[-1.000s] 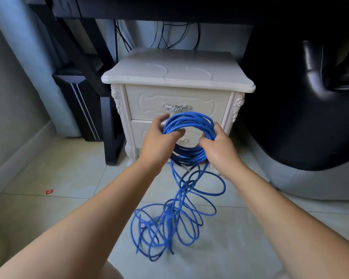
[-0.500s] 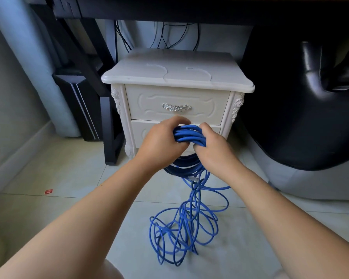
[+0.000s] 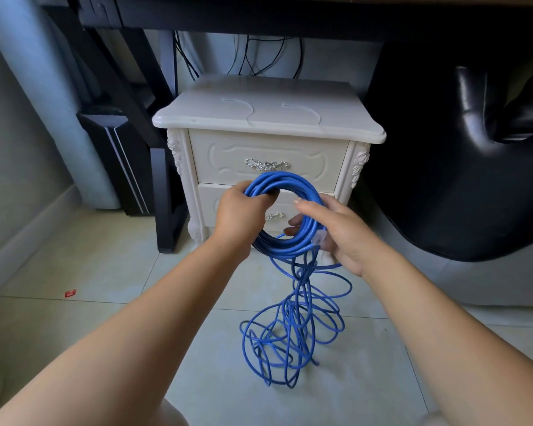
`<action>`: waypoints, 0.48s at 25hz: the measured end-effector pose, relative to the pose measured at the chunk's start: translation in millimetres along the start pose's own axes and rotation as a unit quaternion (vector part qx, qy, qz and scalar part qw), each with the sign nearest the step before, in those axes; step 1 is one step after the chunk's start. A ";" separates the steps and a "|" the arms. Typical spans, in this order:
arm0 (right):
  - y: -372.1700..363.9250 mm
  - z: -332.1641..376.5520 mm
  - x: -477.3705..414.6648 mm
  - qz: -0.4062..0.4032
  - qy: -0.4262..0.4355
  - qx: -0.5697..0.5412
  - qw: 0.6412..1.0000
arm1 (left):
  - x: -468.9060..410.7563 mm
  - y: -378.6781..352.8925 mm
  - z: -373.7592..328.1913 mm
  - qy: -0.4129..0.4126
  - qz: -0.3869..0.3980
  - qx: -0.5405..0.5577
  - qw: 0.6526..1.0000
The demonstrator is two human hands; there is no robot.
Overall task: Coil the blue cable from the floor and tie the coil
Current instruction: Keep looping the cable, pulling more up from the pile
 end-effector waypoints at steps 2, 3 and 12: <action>-2.0 -2.4 -1.7 0.051 -0.016 -0.043 0.998 | -1.5 4.2 -1.2 0.030 -0.012 0.023 0.999; -4.1 -2.8 -2.4 0.084 -0.015 -0.066 0.994 | -1.8 6.3 -2.3 0.038 -0.017 0.029 0.999; -17.7 -4.0 2.5 0.030 0.067 0.054 0.996 | 0.8 8.8 -0.1 0.067 -0.056 0.059 0.994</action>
Point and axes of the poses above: each hand's wrist, its own x-axis away from the middle knuckle, its own y-axis out of the back of the hand, z = x × y, the point moved 5 cm from there along -x, towards the middle knuckle, and after that the axes turned 9 degrees about -z, right-handed, at the moved point
